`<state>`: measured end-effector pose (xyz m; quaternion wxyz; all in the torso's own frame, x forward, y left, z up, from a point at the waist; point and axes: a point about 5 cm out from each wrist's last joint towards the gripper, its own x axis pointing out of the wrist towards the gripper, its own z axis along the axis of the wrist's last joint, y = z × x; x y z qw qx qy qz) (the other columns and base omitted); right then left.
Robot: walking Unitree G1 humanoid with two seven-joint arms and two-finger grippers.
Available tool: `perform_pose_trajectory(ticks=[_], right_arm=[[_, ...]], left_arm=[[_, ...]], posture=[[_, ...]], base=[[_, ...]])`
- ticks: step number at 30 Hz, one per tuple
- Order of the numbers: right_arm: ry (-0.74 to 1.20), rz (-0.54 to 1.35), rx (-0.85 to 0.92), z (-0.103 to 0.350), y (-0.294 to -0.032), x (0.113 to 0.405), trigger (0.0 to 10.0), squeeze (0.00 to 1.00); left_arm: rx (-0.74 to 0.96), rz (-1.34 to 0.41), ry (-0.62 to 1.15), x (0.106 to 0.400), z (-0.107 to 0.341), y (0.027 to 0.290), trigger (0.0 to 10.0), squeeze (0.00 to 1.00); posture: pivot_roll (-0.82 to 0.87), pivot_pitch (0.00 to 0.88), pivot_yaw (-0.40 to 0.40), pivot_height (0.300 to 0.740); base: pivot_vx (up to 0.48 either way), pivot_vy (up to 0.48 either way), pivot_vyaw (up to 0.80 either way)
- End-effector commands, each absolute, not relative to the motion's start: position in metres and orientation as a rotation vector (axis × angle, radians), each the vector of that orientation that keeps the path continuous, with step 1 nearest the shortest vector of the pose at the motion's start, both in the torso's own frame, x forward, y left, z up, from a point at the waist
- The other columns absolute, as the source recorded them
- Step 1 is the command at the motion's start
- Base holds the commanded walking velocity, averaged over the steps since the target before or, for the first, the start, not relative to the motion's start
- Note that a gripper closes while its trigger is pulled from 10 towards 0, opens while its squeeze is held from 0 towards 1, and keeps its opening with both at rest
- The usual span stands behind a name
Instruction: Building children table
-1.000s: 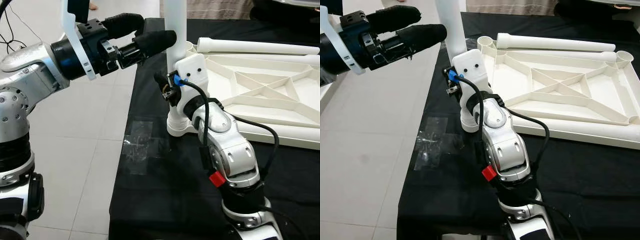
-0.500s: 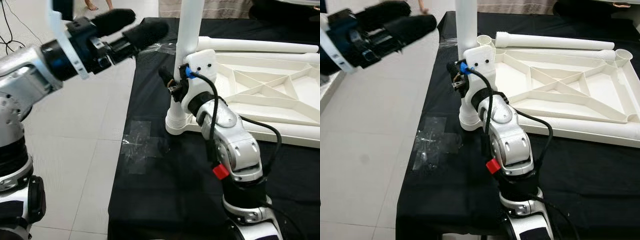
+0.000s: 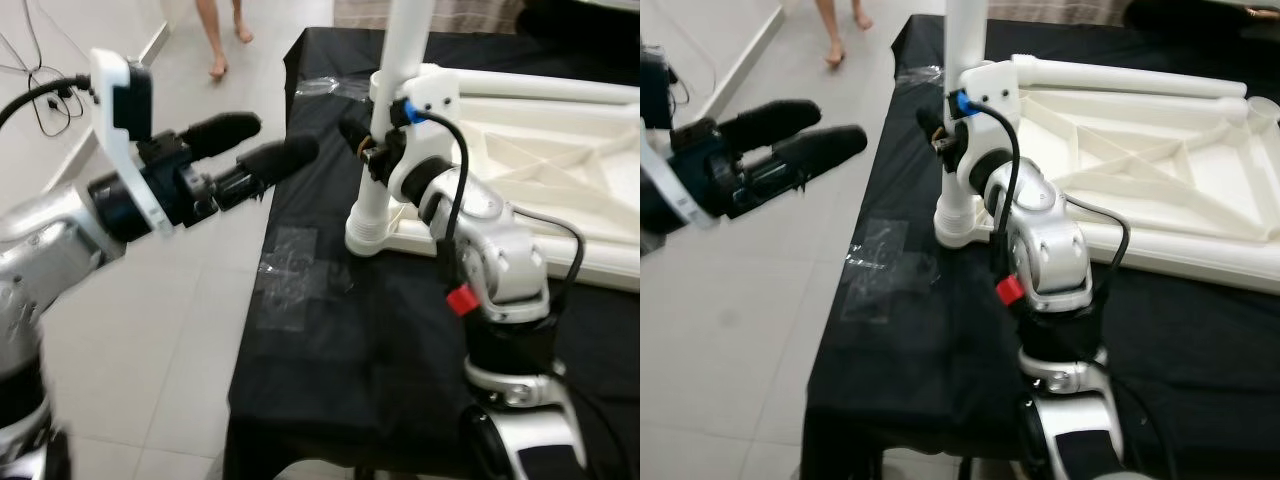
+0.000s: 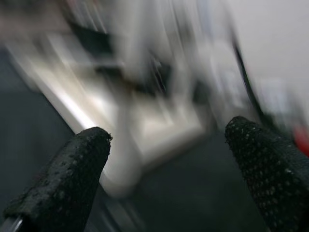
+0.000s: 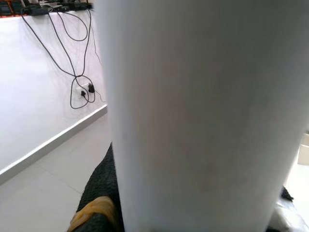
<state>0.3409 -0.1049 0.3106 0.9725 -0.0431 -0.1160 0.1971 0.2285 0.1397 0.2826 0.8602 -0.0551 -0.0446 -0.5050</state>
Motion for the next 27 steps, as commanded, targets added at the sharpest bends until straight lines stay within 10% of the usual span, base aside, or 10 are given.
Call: perform_pose_trajectory(ticks=[1, 5, 6, 27], right_arm=[[-0.279, 0.378, -0.066, 0.310, -0.110, 0.338, 0.0, 0.00], [-0.272, 0.395, -0.052, 0.304, -0.107, 0.337, 0.0, 0.00], [-0.267, 0.401, -0.036, 0.295, -0.104, 0.335, 0.0, 0.00], [-0.084, 0.109, -0.143, 0.245, -0.096, 0.323, 0.0, 0.00]], left_arm=[[-0.046, -1.127, -0.009, 0.217, 0.262, 0.126, 10.0, 1.00], [0.003, -1.145, 0.096, 0.207, 0.236, 0.121, 10.0, 0.81], [0.033, -1.151, 0.157, 0.198, 0.220, 0.117, 10.0, 0.00], [-0.015, -0.930, 0.116, 0.191, 0.182, 0.111, 10.0, 0.00]], posture=[[0.06, 0.286, 0.011, 0.740], [0.06, 0.290, 0.016, 0.740], [0.06, 0.293, 0.018, 0.740], [0.08, 0.307, 0.026, 0.740]], base=[[0.000, 0.000, 0.00], [0.000, 0.000, 0.00], [0.000, 0.000, 0.00], [0.000, 0.000, 0.00]])
